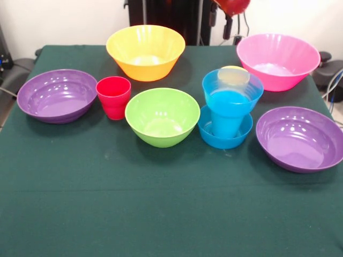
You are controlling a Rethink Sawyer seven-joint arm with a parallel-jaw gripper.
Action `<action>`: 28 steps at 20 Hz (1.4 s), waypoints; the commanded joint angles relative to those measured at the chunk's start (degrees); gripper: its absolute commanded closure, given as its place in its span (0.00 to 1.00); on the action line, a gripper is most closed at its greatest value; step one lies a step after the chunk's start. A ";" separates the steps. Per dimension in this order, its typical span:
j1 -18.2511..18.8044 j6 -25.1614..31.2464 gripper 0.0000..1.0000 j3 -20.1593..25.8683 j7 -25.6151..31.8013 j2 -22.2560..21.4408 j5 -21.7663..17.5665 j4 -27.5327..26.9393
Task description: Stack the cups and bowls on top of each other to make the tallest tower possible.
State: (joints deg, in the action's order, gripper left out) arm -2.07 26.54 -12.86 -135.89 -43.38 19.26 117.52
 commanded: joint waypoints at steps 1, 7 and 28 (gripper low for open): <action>0.93 -8.49 0.00 8.55 0.59 3.70 -4.99 4.22; 1.13 -11.07 0.00 9.36 -1.04 4.72 -6.40 3.81; 1.33 -19.65 0.00 10.32 -3.96 11.81 -7.74 1.33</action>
State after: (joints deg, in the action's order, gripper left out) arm -1.39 10.14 -8.42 -135.89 -35.40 14.30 118.69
